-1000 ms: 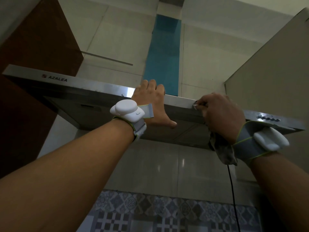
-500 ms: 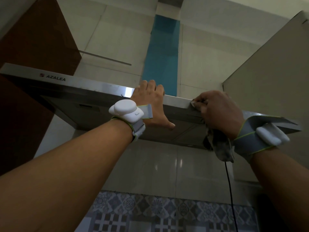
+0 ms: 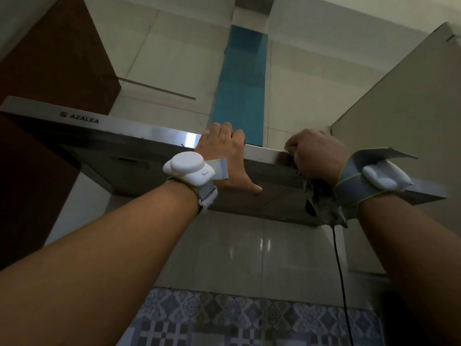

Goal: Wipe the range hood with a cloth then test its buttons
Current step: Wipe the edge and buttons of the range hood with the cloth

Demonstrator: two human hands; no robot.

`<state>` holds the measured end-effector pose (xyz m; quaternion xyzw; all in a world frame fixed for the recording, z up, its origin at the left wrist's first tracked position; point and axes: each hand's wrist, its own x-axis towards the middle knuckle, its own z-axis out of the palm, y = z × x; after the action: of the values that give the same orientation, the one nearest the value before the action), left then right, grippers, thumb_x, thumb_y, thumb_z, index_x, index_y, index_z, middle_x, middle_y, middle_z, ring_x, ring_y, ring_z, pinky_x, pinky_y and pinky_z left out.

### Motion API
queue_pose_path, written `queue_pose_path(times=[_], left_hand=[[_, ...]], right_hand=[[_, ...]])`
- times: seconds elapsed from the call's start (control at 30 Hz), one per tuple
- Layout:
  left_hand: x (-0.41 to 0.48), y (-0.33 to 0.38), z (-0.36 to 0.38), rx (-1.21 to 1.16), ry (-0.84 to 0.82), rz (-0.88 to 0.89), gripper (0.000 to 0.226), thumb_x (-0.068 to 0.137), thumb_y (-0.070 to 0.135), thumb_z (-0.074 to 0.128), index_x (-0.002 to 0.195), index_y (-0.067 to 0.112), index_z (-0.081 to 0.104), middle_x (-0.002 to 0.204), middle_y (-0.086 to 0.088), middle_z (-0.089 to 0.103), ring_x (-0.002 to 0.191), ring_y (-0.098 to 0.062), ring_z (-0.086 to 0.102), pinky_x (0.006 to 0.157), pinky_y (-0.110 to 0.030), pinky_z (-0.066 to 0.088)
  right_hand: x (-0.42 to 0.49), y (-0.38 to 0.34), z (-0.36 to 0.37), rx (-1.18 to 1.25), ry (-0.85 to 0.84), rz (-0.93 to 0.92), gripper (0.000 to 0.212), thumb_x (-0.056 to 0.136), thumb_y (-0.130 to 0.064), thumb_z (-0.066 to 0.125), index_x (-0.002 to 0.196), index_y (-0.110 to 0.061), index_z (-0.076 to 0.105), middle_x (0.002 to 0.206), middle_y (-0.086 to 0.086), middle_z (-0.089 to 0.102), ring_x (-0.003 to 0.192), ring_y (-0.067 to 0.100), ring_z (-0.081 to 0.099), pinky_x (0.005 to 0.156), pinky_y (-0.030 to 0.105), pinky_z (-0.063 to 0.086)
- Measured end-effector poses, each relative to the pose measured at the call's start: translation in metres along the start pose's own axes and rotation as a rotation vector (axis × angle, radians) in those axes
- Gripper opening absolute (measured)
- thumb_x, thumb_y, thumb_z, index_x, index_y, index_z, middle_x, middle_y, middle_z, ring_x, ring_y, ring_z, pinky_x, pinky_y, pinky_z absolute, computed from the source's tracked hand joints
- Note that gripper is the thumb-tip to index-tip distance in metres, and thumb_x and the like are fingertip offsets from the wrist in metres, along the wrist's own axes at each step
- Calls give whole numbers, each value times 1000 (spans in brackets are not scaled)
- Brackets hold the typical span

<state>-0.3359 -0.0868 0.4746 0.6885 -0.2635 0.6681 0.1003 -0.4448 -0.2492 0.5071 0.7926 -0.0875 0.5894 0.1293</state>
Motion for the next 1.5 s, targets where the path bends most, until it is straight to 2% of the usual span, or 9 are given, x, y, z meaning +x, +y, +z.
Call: queue_pose_path(times=[0.17,0.3,0.43,0.6,0.77,0.93,1.07,1.37,1.5], left_hand=[[1,-2,-1,-12,-22,9,97,47,90,57,115,21,48,113,-4,47,103,-22,41,89,-37,42],[0,-1,1,-16,-16,9,97,48,90,57,116,21,48,113,-4,47,103,-22,42,90,-37,42],[-2,0,1,-19,7,5,95,49,89,57,115,20,48,113,-5,47,103,-22,42,90,-37,43],[-1,0,2,-25,-5,0,95,50,89,57,116,22,48,114,-5,48,104,-22,43,90,-37,43],[1,-3,-1,-42,-34,19,96,51,90,55,119,22,49,115,-5,49,104,-21,43,89,-37,43],[-1,5,-6,-42,-49,57,92,59,88,52,124,22,50,119,-5,50,109,-23,45,93,-40,43],[-1,36,0,-81,-36,103,97,53,87,47,125,22,54,121,-4,51,110,-26,46,99,-45,39],[2,41,16,-98,64,106,96,51,83,57,124,22,51,119,-6,47,108,-27,43,97,-43,36],[3,44,21,-104,79,87,95,51,83,58,122,21,50,118,-6,47,108,-28,43,98,-43,36]], right_hand=[[-5,4,-6,166,-13,-99,24,93,-19,52,101,-24,74,106,4,70,97,26,62,90,41,51],[-15,15,-7,304,147,-100,16,92,-28,61,101,-26,74,99,-4,72,100,20,62,92,41,50],[-25,18,14,277,158,-29,17,87,-41,60,99,-34,71,99,-3,71,98,23,63,87,42,53],[-30,7,30,215,235,-64,18,93,-33,57,104,-29,72,101,2,62,93,25,59,81,44,52],[-42,22,32,166,289,-24,18,94,-32,57,103,-28,72,100,3,64,91,26,59,76,37,50],[-36,29,27,166,287,11,18,92,-32,58,101,-27,72,102,3,67,93,27,60,75,34,48],[-34,19,28,128,261,-33,20,94,-33,55,104,-28,71,100,2,60,91,25,57,72,32,42],[-17,26,6,74,174,-4,20,91,-28,57,102,-26,74,110,6,68,103,31,61,83,35,49],[-3,22,4,0,45,46,19,83,-19,54,87,-27,71,102,9,68,93,33,61,75,32,49]])
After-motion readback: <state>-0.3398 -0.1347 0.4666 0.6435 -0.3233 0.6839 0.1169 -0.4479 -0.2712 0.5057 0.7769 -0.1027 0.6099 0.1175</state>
